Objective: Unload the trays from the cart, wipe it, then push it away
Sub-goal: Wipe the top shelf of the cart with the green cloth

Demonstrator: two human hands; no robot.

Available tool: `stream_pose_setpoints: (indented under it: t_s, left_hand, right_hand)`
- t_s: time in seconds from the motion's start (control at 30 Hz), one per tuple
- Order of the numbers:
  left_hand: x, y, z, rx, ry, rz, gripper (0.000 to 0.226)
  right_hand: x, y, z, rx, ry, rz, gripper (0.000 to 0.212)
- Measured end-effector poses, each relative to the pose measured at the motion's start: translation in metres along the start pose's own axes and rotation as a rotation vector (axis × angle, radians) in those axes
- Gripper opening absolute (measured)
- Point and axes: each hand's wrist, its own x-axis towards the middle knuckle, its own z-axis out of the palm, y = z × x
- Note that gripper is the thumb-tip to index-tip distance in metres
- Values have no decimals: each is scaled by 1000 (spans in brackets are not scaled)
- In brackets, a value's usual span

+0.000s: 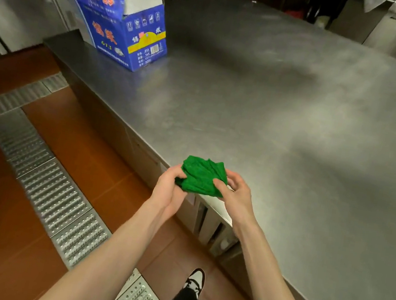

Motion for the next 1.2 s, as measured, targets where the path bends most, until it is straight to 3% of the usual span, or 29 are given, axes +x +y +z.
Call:
stream_pose_setpoints:
  t_s: [0.37,0.67,0.83,1.0,1.2]
  left_hand:
    - [109,32,13,131,234,-43,45]
    - [193,40,7,271,232,-142,57]
    - [231,38,-14,351,257,-167,48]
    - [245,37,-36,578,287,-70,35]
    - [255,61,-45,677,171,14,29]
  right_hand:
    - [110,6,35,-10,40,104,44]
    - [177,18,56,-123,126,201,42]
    - [195,32,71,-263,128,230,42]
    - [200,42,83,-431,154,242,45]
    - [197,36,88,-371,220,271,42]
